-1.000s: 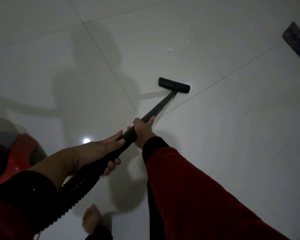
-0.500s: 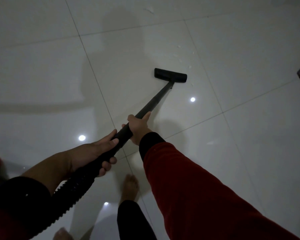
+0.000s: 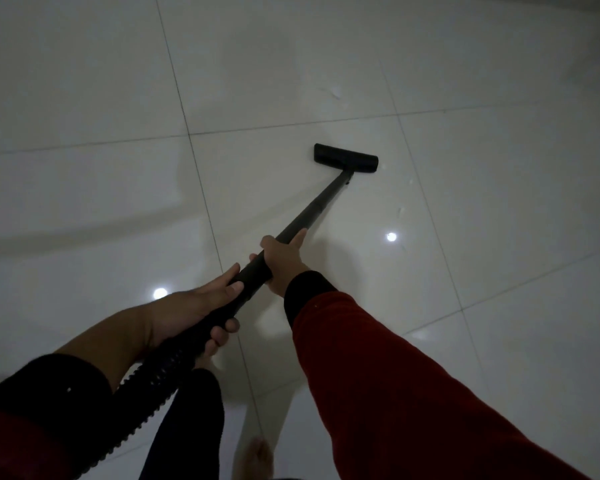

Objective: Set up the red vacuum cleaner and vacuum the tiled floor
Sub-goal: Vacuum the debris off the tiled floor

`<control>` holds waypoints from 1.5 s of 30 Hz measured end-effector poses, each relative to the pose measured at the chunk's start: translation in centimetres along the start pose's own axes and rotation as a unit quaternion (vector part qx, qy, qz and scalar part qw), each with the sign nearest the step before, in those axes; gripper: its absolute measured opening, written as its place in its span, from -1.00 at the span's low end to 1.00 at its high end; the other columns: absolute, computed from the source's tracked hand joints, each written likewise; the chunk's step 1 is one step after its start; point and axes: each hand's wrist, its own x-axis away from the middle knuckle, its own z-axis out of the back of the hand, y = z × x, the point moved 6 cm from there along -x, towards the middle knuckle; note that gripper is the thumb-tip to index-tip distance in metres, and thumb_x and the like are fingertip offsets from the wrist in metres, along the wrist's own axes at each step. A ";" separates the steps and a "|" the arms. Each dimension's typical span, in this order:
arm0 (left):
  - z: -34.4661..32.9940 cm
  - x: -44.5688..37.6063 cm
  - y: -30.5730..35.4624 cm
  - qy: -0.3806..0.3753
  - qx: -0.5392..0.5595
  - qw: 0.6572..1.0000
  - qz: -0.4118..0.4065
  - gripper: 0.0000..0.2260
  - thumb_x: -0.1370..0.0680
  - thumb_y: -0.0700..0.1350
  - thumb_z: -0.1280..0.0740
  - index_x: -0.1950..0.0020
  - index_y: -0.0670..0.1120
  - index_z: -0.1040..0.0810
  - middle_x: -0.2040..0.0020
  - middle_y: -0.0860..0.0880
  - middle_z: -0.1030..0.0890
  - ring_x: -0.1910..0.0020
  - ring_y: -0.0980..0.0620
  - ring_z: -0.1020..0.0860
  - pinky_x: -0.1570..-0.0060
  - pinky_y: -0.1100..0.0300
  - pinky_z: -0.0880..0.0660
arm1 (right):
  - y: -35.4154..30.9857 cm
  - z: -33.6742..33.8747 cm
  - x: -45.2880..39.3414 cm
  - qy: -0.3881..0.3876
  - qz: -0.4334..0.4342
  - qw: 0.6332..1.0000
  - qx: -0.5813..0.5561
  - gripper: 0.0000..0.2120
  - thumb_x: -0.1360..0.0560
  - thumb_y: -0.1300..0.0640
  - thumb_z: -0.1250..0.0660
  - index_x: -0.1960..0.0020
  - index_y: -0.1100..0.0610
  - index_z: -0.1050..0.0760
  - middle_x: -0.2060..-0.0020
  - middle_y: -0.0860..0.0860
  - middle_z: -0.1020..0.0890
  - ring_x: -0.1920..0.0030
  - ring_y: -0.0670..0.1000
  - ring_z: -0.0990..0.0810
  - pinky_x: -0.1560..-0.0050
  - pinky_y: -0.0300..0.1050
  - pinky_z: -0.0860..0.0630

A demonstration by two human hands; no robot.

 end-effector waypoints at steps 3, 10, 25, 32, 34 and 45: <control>0.3 -0.4 5.3 -0.079 0.006 0.997 0.026 -0.58 -0.54 0.08 -0.22 -0.35 0.38 -0.22 0.34 -0.07 -0.40 0.57 0.12 -0.37 0.60 0.30 -0.42 | -3.5 -2.6 -1.9 0.004 -0.002 1.000 0.006 -0.14 -0.56 0.26 -0.18 -0.48 -0.31 0.33 -0.26 0.16 -0.39 0.17 0.01 -0.58 0.05 0.01 -0.57; 2.5 -2.0 14.7 -0.109 0.034 0.993 0.023 -0.53 -0.56 0.02 -0.20 -0.42 0.37 -0.18 0.40 -0.07 -0.42 0.57 0.11 -0.36 0.61 0.29 -0.41 | -10.5 -7.8 -5.4 0.000 -0.015 1.000 0.014 -0.06 -0.55 0.13 -0.34 -0.47 -0.34 0.34 -0.29 0.15 -0.39 0.18 0.00 -0.58 0.07 0.01 -0.57; 1.6 -9.3 27.6 -0.077 0.095 0.992 -0.027 -0.40 -0.43 0.07 -0.27 -0.42 0.39 -0.16 0.38 -0.07 -0.42 0.54 0.10 -0.35 0.58 0.28 -0.40 | -24.1 -12.5 -15.1 -0.073 -0.015 0.992 0.100 -0.06 -0.56 0.11 -0.33 -0.45 -0.35 0.38 -0.44 0.11 -0.30 0.19 -0.01 -0.57 0.13 -0.06 -0.55; 1.3 -11.3 33.4 -0.081 0.145 0.985 -0.051 -0.24 -0.28 0.15 -0.46 -0.40 0.40 -0.20 0.39 -0.07 -0.44 0.54 0.09 -0.36 0.57 0.27 -0.41 | -30.2 -15.1 -18.0 -0.102 -0.011 0.984 0.148 -0.11 -0.59 0.15 -0.27 -0.46 -0.33 0.39 -0.43 0.08 -0.32 0.20 -0.01 -0.57 0.10 -0.06 -0.55; 1.6 -12.0 34.9 -0.082 0.143 0.984 -0.063 -0.13 -0.17 0.17 -0.55 -0.40 0.40 -0.21 0.39 -0.06 -0.46 0.53 0.09 -0.38 0.57 0.26 -0.42 | -31.6 -16.1 -18.7 -0.107 -0.011 0.982 0.156 -0.12 -0.59 0.16 -0.26 -0.46 -0.32 0.38 -0.42 0.09 -0.33 0.21 -0.02 -0.57 0.09 -0.06 -0.54; 6.0 -18.6 43.0 0.025 0.098 0.992 -0.079 -0.61 -0.50 0.28 -0.18 -0.30 0.46 -0.20 0.35 0.19 -0.46 0.59 0.16 -0.39 0.56 0.44 -0.37 | -40.0 -23.2 -24.1 -0.094 0.006 0.981 0.171 -0.13 -0.59 0.19 -0.24 -0.47 -0.32 0.36 -0.42 0.12 -0.31 0.20 -0.01 -0.56 0.00 -0.01 -0.54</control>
